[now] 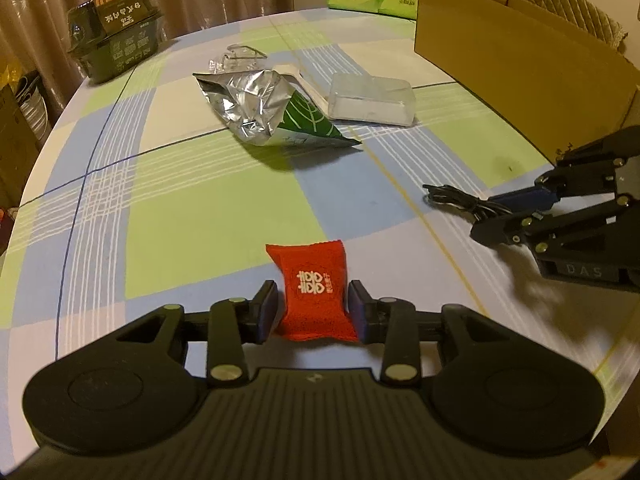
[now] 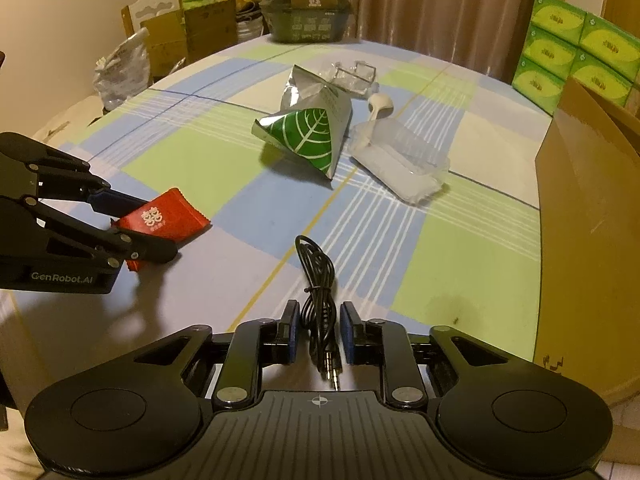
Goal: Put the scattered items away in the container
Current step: 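Lift and carry the red packet and black cable to the cardboard box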
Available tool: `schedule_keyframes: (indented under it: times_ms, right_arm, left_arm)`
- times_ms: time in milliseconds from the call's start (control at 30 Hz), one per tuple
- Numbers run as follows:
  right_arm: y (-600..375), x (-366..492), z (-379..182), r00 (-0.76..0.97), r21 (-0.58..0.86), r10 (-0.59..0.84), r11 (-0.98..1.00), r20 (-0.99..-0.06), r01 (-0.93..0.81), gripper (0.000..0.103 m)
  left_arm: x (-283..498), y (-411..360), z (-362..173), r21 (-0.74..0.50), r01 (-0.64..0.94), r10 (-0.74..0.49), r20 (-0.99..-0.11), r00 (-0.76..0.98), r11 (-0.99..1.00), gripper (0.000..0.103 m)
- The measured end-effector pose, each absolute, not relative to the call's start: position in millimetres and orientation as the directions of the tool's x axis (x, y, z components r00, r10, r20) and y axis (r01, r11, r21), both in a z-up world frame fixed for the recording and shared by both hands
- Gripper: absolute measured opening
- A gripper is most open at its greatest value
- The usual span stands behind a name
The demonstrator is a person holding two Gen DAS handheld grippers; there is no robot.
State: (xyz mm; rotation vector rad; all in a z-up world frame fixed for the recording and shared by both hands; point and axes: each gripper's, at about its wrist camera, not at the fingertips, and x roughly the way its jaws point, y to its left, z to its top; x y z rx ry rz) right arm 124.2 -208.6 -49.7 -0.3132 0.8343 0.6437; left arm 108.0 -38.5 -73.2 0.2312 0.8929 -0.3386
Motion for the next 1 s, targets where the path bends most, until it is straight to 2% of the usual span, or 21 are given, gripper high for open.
schedule_keyframes:
  times_ms: [100,200,233,300,367,433,500,1000]
  right_arm:
    - [-209.3,128.0,-51.0,0.500,-0.003,0.408,0.773,-0.764,-0.635,0.028]
    - [-208.7,130.5,-51.7,0.498,0.002,0.417,0.768,-0.760,-0.640,0.030]
    - [-208.2,130.7,-51.7,0.498,0.002,0.417,0.768,-0.760,-0.640,0.029]
    - [-208.0,130.8,-51.9,0.498,0.003,0.415,0.770,-0.762,-0.638,0.029]
    - [-207.6,129.7,-51.5,0.498,0.000,0.412,0.770,-0.763,-0.637,0.027]
    - [-207.0,127.8,-50.5,0.493,0.003,0.415,0.767,-0.765,-0.641,0.013]
    - [-206.8,124.8,-49.5,0.497,-0.007,0.410,0.766,-0.765,-0.643,0.011]
    - [-226.5,101.9,-7.9,0.571,0.008,0.419,0.811,-0.706,-0.585,0.011]
  left_arm:
    - [110.3,-38.1,-73.4,0.049,0.381,-0.195,-0.794,0.576,0.923,0.033]
    - [111.6,-37.1,-73.3,0.043,0.379,-0.198,-0.795,0.574,0.924,0.032]
    - [111.8,-37.0,-73.4,0.040,0.380,-0.201,-0.794,0.573,0.924,0.027]
    - [111.9,-37.6,-73.0,0.036,0.381,-0.204,-0.796,0.570,0.924,0.025]
    - [111.0,-38.2,-72.6,0.039,0.385,-0.204,-0.797,0.569,0.922,0.025]
    - [110.3,-38.2,-72.1,0.036,0.383,-0.204,-0.798,0.567,0.923,0.024]
    - [108.6,-38.6,-71.6,0.038,0.385,-0.202,-0.800,0.565,0.922,0.024]
    - [81.0,-44.0,-48.5,0.031,0.382,-0.216,-0.781,0.586,0.924,0.023]
